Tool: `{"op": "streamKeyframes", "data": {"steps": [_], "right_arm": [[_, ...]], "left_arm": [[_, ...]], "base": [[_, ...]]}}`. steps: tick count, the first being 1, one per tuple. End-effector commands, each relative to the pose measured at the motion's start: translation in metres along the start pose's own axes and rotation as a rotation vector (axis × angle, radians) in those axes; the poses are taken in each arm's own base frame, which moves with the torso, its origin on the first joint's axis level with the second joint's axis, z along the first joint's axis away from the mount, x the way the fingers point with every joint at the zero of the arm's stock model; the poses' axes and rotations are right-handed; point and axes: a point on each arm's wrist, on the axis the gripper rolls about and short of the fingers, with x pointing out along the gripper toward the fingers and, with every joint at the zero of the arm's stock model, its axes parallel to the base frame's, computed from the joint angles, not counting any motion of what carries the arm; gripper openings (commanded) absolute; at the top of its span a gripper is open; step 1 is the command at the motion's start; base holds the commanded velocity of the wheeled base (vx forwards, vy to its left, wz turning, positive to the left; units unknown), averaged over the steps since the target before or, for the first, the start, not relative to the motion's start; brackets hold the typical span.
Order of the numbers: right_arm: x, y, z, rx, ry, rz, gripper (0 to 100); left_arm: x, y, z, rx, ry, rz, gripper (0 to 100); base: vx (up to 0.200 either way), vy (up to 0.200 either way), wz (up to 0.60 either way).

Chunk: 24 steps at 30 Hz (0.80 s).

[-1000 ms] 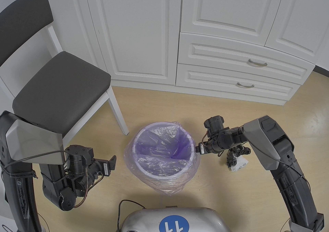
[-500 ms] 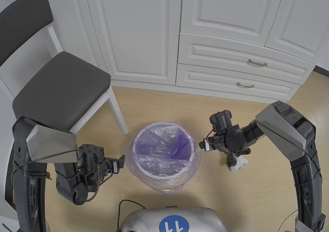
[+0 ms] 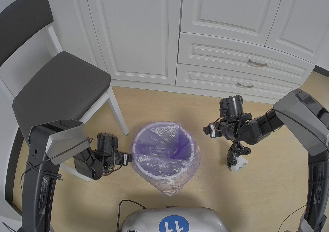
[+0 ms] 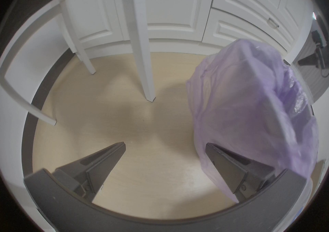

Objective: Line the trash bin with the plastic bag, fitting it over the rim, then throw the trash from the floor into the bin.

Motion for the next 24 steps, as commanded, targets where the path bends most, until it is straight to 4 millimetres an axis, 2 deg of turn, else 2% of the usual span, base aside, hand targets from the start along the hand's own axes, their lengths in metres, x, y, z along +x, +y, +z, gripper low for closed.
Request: {"op": "streamKeyframes", "data": {"steps": [1, 4, 8, 20, 24], "right_arm": [[-0.023, -0.020, 0.024, 0.036, -0.069, -0.019, 100], [-0.019, -0.022, 0.021, 0.031, -0.063, -0.020, 100], [-0.014, -0.023, 0.016, 0.022, -0.045, -0.013, 100], [0.003, -0.024, 0.001, 0.011, 0.001, -0.018, 100], [0.006, -0.024, -0.001, 0.000, 0.007, -0.018, 100]], "left_arm": [[0.042, 0.023, 0.036, 0.056, 0.020, 0.006, 100], [0.056, 0.024, 0.040, 0.076, 0.008, 0.008, 100], [0.064, 0.023, 0.034, 0.080, 0.016, 0.008, 100], [0.066, 0.023, 0.033, 0.087, 0.041, -0.019, 100], [0.058, 0.025, 0.040, 0.069, 0.011, -0.016, 100]], "base": [[0.000, 0.000, 0.00], [0.000, 0.000, 0.00], [0.000, 0.000, 0.00], [0.000, 0.000, 0.00], [0.000, 0.000, 0.00]]}}
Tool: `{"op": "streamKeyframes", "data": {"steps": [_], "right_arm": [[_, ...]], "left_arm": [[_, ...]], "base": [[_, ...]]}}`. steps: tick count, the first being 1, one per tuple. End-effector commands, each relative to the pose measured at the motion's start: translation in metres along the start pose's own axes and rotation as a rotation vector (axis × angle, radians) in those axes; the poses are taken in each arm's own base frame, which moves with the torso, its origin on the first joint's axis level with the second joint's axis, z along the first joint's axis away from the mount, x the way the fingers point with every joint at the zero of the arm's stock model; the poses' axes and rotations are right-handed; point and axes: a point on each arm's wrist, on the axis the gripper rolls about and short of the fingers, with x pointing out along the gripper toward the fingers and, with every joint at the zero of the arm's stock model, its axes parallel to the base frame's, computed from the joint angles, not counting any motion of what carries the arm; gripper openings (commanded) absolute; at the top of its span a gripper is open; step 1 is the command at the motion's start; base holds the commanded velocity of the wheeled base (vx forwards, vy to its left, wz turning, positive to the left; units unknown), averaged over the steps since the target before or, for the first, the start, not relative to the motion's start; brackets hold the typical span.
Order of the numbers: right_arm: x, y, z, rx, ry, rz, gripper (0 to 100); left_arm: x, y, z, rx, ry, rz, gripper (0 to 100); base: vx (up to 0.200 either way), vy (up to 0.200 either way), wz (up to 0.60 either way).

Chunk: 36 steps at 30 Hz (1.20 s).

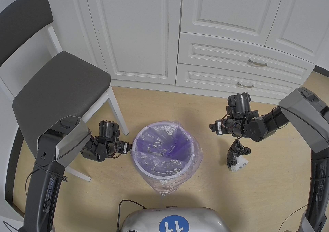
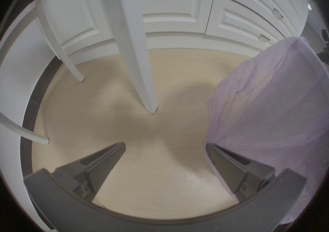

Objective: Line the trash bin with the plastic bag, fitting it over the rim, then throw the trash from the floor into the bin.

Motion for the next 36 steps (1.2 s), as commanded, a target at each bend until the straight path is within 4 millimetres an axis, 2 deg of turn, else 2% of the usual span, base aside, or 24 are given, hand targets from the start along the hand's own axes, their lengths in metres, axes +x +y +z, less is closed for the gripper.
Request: {"op": "streamKeyframes", "data": {"steps": [1, 3, 4, 5, 9, 11, 16, 17, 20, 22, 24, 26, 29, 30, 31, 36], "right_arm": [[0.006, 0.000, -0.006, -0.005, 0.016, -0.002, 100], [0.011, -0.002, -0.007, -0.001, 0.017, -0.008, 100], [0.011, -0.002, -0.007, -0.001, 0.017, -0.008, 100], [0.010, -0.001, -0.006, 0.000, 0.017, 0.004, 100], [-0.001, 0.007, -0.003, -0.002, 0.009, 0.044, 100], [-0.012, 0.019, -0.002, -0.018, 0.005, 0.071, 100], [-0.057, 0.054, -0.007, -0.069, 0.005, 0.155, 100], [-0.057, 0.054, -0.007, -0.069, 0.005, 0.155, 100], [-0.089, 0.090, -0.014, -0.083, 0.013, 0.249, 100], [-0.096, 0.106, -0.010, -0.104, 0.001, 0.282, 100], [-0.100, 0.118, -0.003, -0.123, 0.006, 0.300, 100], [-0.105, 0.137, 0.006, -0.159, 0.059, 0.308, 100], [-0.099, 0.152, 0.011, -0.164, 0.099, 0.273, 100], [-0.093, 0.166, 0.015, -0.153, 0.116, 0.246, 100], [-0.090, 0.171, 0.017, -0.156, 0.128, 0.233, 100], [-0.065, 0.195, 0.014, -0.183, 0.212, 0.178, 100]], "left_arm": [[-0.006, 0.003, 0.003, -0.008, -0.010, 0.005, 100], [-0.030, 0.005, 0.009, -0.005, -0.032, 0.004, 100], [-0.030, 0.005, 0.009, -0.005, -0.032, 0.004, 100], [-0.051, 0.005, 0.011, -0.004, -0.043, 0.002, 100], [-0.091, 0.005, 0.001, -0.008, -0.019, -0.002, 100], [-0.110, 0.005, -0.005, -0.009, -0.014, -0.003, 100], [-0.158, 0.006, -0.010, -0.042, -0.075, -0.001, 100], [-0.158, 0.006, -0.010, -0.042, -0.075, -0.001, 100], [-0.199, -0.002, -0.015, -0.111, -0.131, -0.033, 100], [-0.207, -0.004, -0.015, -0.119, -0.156, -0.039, 100], [-0.209, -0.004, -0.015, -0.121, -0.169, -0.040, 100], [-0.211, -0.005, -0.018, -0.123, -0.179, -0.040, 100], [-0.214, -0.004, -0.023, -0.132, -0.186, -0.041, 100], [-0.219, -0.004, -0.026, -0.157, -0.212, -0.046, 100], [-0.221, -0.004, -0.028, -0.172, -0.227, -0.055, 100], [-0.242, -0.009, -0.042, -0.196, -0.298, -0.215, 100]], "base": [[0.000, 0.000, 0.00], [0.000, 0.000, 0.00], [0.000, 0.000, 0.00], [0.000, 0.000, 0.00], [0.000, 0.000, 0.00], [0.000, 0.000, 0.00], [0.000, 0.000, 0.00], [0.000, 0.000, 0.00], [0.000, 0.000, 0.00], [0.000, 0.000, 0.00], [0.000, 0.000, 0.00], [0.000, 0.000, 0.00], [0.000, 0.000, 0.00], [0.000, 0.000, 0.00], [0.000, 0.000, 0.00], [0.000, 0.000, 0.00]]}}
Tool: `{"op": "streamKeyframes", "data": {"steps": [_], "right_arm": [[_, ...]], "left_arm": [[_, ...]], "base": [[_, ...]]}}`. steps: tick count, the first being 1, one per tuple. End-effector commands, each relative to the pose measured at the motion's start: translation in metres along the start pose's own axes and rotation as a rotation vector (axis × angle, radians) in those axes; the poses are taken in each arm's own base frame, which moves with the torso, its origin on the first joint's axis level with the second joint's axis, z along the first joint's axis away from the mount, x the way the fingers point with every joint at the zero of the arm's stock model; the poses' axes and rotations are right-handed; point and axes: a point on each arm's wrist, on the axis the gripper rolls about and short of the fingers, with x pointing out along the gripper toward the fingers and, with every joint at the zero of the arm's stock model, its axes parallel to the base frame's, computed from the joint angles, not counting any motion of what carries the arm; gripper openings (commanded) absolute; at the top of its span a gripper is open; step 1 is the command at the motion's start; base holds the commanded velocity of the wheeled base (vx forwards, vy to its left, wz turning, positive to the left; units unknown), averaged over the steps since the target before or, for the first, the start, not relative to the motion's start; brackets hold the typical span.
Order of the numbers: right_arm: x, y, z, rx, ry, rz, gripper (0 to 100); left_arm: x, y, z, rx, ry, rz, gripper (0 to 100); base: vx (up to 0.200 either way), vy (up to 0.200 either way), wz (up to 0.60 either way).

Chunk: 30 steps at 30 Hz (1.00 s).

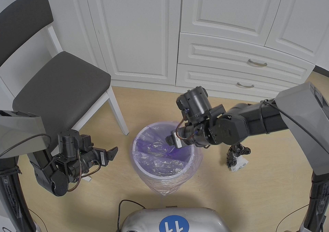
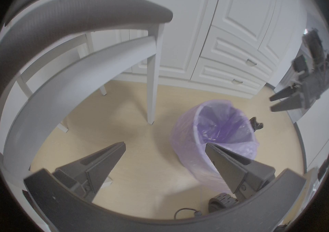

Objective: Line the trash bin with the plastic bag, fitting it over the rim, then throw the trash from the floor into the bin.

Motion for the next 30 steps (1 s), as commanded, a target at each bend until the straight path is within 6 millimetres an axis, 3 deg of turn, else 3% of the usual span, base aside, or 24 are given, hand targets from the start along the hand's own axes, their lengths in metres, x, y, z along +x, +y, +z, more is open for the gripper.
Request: {"op": "streamKeyframes", "data": {"steps": [1, 3, 8, 24, 30], "right_arm": [[0.049, 0.047, 0.003, -0.012, 0.121, -0.057, 100], [0.064, 0.051, -0.016, -0.032, 0.195, -0.080, 100], [0.078, 0.054, -0.030, -0.045, 0.229, -0.098, 100], [0.115, 0.059, -0.036, 0.134, 0.037, -0.122, 100], [0.143, 0.054, -0.041, 0.228, -0.083, -0.103, 100]], "left_arm": [[-0.040, -0.005, -0.014, -0.060, -0.052, -0.152, 100], [-0.051, -0.006, -0.008, -0.058, -0.063, -0.164, 100], [-0.062, -0.012, -0.010, -0.050, -0.050, -0.196, 100], [-0.070, -0.011, 0.002, -0.053, -0.111, -0.193, 100], [-0.071, -0.010, 0.004, -0.051, -0.124, -0.191, 100]], "base": [[0.000, 0.000, 0.00], [0.000, 0.000, 0.00], [0.000, 0.000, 0.00], [0.000, 0.000, 0.00], [0.000, 0.000, 0.00]]}}
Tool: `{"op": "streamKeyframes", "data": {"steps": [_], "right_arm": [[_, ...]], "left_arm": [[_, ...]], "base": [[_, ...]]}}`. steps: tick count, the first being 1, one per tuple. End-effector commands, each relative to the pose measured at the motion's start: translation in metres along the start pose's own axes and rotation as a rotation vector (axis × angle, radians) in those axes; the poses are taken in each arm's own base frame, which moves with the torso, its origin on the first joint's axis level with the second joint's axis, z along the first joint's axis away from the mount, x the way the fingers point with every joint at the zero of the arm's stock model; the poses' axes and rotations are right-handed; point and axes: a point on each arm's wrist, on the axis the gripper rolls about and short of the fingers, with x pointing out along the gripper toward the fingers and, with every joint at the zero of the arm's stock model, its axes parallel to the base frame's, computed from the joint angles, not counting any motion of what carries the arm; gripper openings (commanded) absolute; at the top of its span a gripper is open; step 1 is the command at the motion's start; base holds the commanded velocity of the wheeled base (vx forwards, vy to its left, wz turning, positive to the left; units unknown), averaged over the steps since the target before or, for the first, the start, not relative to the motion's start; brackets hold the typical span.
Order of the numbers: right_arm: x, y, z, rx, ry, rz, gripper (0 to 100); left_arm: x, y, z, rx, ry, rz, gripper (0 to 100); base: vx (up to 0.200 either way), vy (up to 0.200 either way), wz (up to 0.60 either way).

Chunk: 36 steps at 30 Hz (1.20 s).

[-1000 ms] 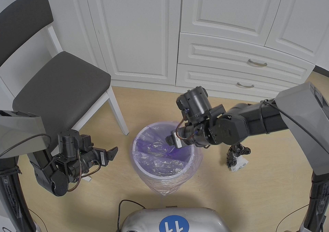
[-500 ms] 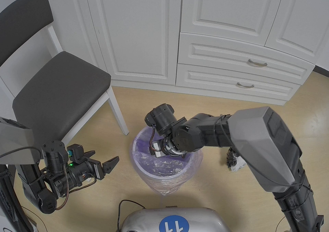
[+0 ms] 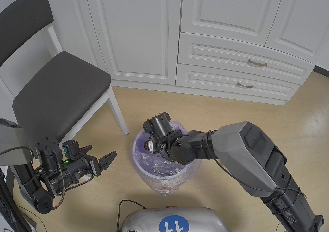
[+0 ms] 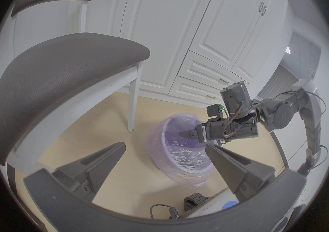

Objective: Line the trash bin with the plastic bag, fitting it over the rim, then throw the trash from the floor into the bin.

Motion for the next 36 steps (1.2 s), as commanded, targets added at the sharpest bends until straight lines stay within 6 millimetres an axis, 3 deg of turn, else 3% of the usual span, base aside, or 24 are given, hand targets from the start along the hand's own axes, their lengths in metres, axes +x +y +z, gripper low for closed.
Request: {"op": "streamKeyframes", "data": {"steps": [1, 11, 18, 36], "right_arm": [[0.023, -0.008, -0.019, 0.022, 0.008, -0.019, 100], [0.000, -0.012, -0.019, -0.035, 0.177, -0.082, 100], [-0.055, -0.010, -0.016, -0.113, 0.449, -0.095, 100], [-0.058, 0.008, -0.027, -0.141, 0.434, -0.067, 100]], "left_arm": [[-0.001, 0.000, 0.003, 0.001, -0.013, 0.003, 100], [-0.002, 0.002, 0.004, 0.000, -0.017, 0.007, 100], [-0.004, 0.003, 0.005, -0.001, -0.024, 0.011, 100], [-0.004, 0.003, 0.005, -0.001, -0.024, 0.012, 100]], "base": [[0.000, 0.000, 0.00], [0.000, 0.000, 0.00], [0.000, 0.000, 0.00], [0.000, 0.000, 0.00]]}}
